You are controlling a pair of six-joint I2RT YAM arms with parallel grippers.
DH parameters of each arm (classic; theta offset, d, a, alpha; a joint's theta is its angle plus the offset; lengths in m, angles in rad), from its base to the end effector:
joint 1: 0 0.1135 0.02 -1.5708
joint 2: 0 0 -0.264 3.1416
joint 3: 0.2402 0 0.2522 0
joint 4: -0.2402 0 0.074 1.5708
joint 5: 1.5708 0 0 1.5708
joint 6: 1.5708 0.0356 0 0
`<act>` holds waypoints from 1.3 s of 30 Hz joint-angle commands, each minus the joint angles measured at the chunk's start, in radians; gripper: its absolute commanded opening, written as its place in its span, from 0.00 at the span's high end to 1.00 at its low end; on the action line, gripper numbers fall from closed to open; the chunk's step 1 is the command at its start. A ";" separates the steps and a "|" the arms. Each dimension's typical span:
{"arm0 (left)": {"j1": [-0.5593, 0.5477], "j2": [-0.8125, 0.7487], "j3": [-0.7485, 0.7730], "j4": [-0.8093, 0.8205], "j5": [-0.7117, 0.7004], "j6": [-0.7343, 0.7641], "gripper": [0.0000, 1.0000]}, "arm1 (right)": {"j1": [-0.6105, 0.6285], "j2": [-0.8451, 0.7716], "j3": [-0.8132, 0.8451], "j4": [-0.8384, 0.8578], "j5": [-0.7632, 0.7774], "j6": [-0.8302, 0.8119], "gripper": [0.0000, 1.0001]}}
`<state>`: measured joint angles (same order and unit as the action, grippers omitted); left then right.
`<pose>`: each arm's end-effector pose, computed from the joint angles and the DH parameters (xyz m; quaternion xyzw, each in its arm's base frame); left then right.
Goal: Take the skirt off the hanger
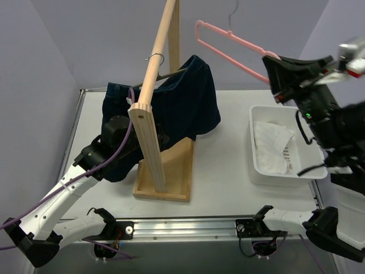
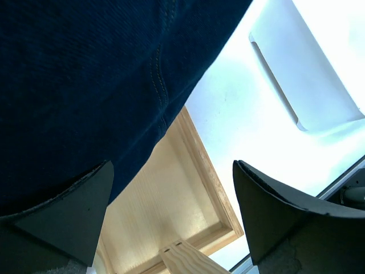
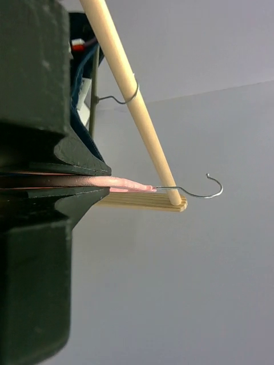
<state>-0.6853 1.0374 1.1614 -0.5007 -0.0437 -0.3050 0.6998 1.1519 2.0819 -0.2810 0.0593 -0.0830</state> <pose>0.1739 -0.1401 0.3904 0.1442 0.8142 -0.2512 0.5031 0.0765 0.0617 0.6531 -0.1450 0.4211 0.2592 0.8570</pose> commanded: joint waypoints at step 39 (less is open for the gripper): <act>0.000 -0.046 -0.068 0.037 0.022 -0.014 0.06 | -0.513 0.592 0.149 0.686 -0.963 0.585 1.00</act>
<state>-0.6853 1.0023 1.0904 -0.4892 -0.0250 -0.3290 0.1837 1.7622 2.1826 0.2863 -0.8455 0.4526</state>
